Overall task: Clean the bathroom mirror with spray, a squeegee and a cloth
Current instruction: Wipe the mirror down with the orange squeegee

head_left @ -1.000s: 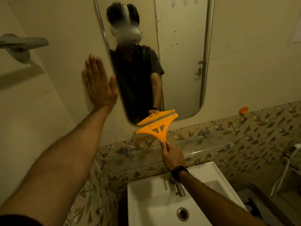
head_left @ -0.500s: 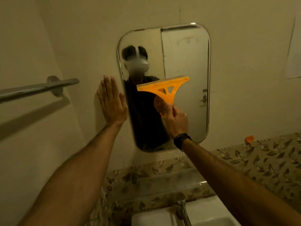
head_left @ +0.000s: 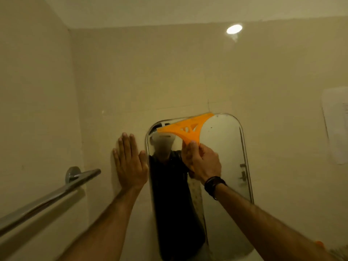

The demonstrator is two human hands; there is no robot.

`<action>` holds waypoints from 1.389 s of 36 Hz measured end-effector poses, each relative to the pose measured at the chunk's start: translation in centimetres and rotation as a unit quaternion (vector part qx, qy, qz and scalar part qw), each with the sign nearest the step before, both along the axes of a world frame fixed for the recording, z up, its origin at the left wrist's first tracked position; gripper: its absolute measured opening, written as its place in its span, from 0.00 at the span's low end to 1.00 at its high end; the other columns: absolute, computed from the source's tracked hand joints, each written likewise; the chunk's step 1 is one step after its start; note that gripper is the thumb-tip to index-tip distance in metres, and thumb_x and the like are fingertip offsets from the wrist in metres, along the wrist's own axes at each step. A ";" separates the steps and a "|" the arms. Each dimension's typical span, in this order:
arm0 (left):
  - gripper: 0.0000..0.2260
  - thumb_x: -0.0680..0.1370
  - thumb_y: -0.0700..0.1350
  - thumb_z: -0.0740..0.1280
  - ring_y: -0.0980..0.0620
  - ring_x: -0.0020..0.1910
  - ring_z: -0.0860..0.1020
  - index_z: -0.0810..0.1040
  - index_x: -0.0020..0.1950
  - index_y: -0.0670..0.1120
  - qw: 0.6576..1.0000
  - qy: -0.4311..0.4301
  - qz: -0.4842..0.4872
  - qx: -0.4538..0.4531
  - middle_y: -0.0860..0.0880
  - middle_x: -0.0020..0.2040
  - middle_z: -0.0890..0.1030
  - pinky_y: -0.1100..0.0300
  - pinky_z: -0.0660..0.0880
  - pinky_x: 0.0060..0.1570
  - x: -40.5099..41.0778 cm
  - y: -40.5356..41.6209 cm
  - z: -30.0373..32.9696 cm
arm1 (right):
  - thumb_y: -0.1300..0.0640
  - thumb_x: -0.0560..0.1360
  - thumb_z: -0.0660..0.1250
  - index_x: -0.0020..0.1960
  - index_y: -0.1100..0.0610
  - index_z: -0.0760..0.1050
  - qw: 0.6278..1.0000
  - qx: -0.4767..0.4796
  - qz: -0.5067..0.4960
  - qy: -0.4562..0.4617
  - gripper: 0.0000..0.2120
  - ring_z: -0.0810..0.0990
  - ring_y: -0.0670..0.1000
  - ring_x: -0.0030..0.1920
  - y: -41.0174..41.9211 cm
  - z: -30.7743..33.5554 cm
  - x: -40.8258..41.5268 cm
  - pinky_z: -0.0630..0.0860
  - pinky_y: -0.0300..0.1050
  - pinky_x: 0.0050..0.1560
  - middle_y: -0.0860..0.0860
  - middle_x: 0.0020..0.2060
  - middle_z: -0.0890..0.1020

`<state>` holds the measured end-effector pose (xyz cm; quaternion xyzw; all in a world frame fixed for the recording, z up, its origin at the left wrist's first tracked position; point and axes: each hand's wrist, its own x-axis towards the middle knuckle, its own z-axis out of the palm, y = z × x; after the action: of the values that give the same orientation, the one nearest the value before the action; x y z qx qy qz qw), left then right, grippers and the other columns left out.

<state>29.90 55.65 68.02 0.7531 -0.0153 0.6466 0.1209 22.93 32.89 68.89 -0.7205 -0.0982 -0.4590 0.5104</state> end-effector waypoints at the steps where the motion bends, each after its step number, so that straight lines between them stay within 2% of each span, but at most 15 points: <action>1: 0.28 0.84 0.52 0.51 0.44 0.83 0.53 0.55 0.83 0.43 1.000 -0.006 0.000 0.002 0.43 0.83 0.54 0.42 0.50 0.80 0.1 0.0 0.1 | 0.28 0.76 0.48 0.41 0.55 0.77 1.000 -0.019 -0.013 -0.006 0.33 0.81 0.54 0.35 -0.1 0.4 0.2 0.78 0.53 0.37 0.53 0.34 0.82; 5: 0.29 0.84 0.53 0.50 0.45 0.83 0.52 0.53 0.83 0.43 1.000 -0.007 0.003 0.007 0.44 0.84 0.52 0.42 0.51 0.80 0.2 0.1 0.0 | 0.31 0.79 0.51 0.36 0.54 0.73 0.989 -0.137 -0.055 -0.020 0.29 0.73 0.49 0.29 -0.7 2.2 0.5 0.67 0.43 0.31 0.49 0.28 0.76; 9: 0.28 0.85 0.54 0.48 0.46 0.83 0.51 0.53 0.83 0.43 1.000 -0.008 -0.001 0.008 0.44 0.84 0.53 0.41 0.51 0.80 0.1 0.1 0.1 | 0.31 0.79 0.52 0.35 0.52 0.73 0.966 -0.251 -0.053 -0.028 0.29 0.70 0.47 0.26 -1.3 4.5 0.5 0.67 0.41 0.29 0.47 0.26 0.74; 15: 0.29 0.84 0.53 0.49 0.45 0.83 0.50 0.52 0.84 0.43 1.000 -0.006 0.006 0.013 0.43 0.84 0.52 0.43 0.49 0.81 0.0 0.1 0.0 | 0.30 0.78 0.50 0.40 0.54 0.78 0.892 -0.435 -0.122 -0.016 0.31 0.71 0.49 0.27 -3.0 8.1 0.6 0.71 0.43 0.31 0.48 0.28 0.75; 21: 0.29 0.84 0.54 0.48 0.46 0.83 0.48 0.50 0.84 0.44 1.000 0.006 0.005 0.014 0.44 0.84 0.49 0.44 0.46 0.81 -0.1 0.2 0.1 | 0.31 0.78 0.50 0.35 0.51 0.72 0.884 -0.444 -0.145 -0.012 0.28 0.70 0.48 0.26 -5.7 7.4 0.2 0.69 0.43 0.31 0.46 0.26 0.72; 24: 0.29 0.84 0.54 0.48 0.46 0.83 0.47 0.50 0.84 0.44 1.000 0.009 -0.001 0.010 0.45 0.84 0.49 0.44 0.46 0.81 -0.1 0.2 0.1 | 0.26 0.73 0.43 0.35 0.47 0.68 0.890 -0.432 -0.145 -0.010 0.29 0.70 0.47 0.26 -8.2 6.0 0.0 0.65 0.40 0.30 0.45 0.26 0.71; 27: 0.29 0.84 0.53 0.49 0.46 0.83 0.49 0.51 0.84 0.43 1.000 0.003 0.001 0.009 0.44 0.84 0.50 0.44 0.46 0.81 -0.1 0.1 0.0 | 0.22 0.67 0.37 0.47 0.49 0.78 0.893 -0.424 -0.153 -0.001 0.41 0.71 0.45 0.27 -11.0 4.4 0.0 0.65 0.38 0.30 0.44 0.27 0.72; 30: 0.29 0.84 0.53 0.50 0.46 0.83 0.49 0.51 0.84 0.43 1.000 0.005 -0.001 0.007 0.44 0.84 0.50 0.45 0.45 0.81 -0.2 -0.1 0.1 | 0.21 0.67 0.35 0.62 0.49 0.79 0.885 -0.429 -0.181 0.003 0.49 0.71 0.45 0.26 -13.4 3.3 -0.4 0.66 0.38 0.28 0.44 0.27 0.73; 33: 0.30 0.84 0.53 0.49 0.45 0.83 0.49 0.51 0.84 0.43 1.000 0.004 0.001 0.005 0.43 0.84 0.51 0.45 0.46 0.81 -0.2 -0.2 0.1 | 0.18 0.64 0.29 0.65 0.50 0.78 0.889 -0.425 -0.169 -0.003 0.56 0.74 0.47 0.27 -14.7 3.0 -0.5 0.72 0.40 0.29 0.47 0.28 0.77; 35: 0.30 0.84 0.52 0.50 0.45 0.83 0.50 0.51 0.84 0.43 1.000 0.005 0.001 0.004 0.43 0.84 0.51 0.44 0.47 0.81 -0.2 -0.2 0.1 | 0.18 0.65 0.31 0.61 0.50 0.80 0.898 -0.412 -0.157 -0.016 0.54 0.73 0.47 0.26 -14.6 3.2 -0.8 0.68 0.38 0.29 0.48 0.27 0.77; 37: 0.29 0.84 0.52 0.50 0.45 0.83 0.50 0.51 0.84 0.43 1.000 0.004 0.003 0.004 0.43 0.84 0.51 0.43 0.47 0.81 -0.2 -0.3 0.1 | 0.18 0.65 0.33 0.50 0.52 0.82 0.906 -0.396 -0.146 -0.034 0.51 0.70 0.47 0.24 -13.9 3.7 -1.3 0.65 0.38 0.28 0.47 0.25 0.75; 40: 0.29 0.84 0.53 0.49 0.45 0.83 0.49 0.50 0.84 0.43 1.000 0.008 0.004 0.004 0.43 0.84 0.50 0.43 0.47 0.81 -0.2 -0.3 0.1 | 0.19 0.67 0.38 0.37 0.51 0.76 0.917 -0.375 -0.119 -0.062 0.43 0.66 0.45 0.22 -11.8 4.8 -1.9 0.62 0.37 0.28 0.45 0.22 0.69; 42: 0.29 0.84 0.53 0.49 0.46 0.83 0.48 0.49 0.84 0.44 1.000 0.011 0.002 0.007 0.44 0.84 0.49 0.43 0.47 0.81 -0.2 -0.2 0.1 | 0.21 0.69 0.42 0.34 0.49 0.72 0.914 -0.382 -0.110 -0.074 0.35 0.65 0.45 0.23 -9.8 5.8 -2.1 0.63 0.38 0.28 0.43 0.23 0.68; 45: 0.30 0.84 0.54 0.48 0.46 0.83 0.47 0.49 0.84 0.43 1.000 0.011 0.002 0.012 0.44 0.84 0.49 0.43 0.47 0.81 -0.3 -0.1 0.1 | 0.26 0.73 0.45 0.38 0.52 0.75 0.894 -0.430 -0.106 -0.074 0.34 0.66 0.45 0.24 -6.6 7.5 -2.3 0.62 0.37 0.28 0.44 0.24 0.69; 50: 0.30 0.84 0.54 0.47 0.46 0.83 0.46 0.48 0.84 0.44 1.000 0.012 0.009 0.014 0.44 0.84 0.48 0.43 0.47 0.81 -0.4 -0.1 -0.1 | 0.30 0.78 0.51 0.52 0.52 0.81 0.835 -0.527 -0.153 -0.035 0.31 0.71 0.47 0.28 -3.8 8.4 -1.3 0.69 0.41 0.32 0.49 0.30 0.77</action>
<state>29.47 55.59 67.96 0.7627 -0.0167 0.6381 0.1046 21.65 29.09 77.27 -0.8698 -0.2310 -0.4352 -0.0269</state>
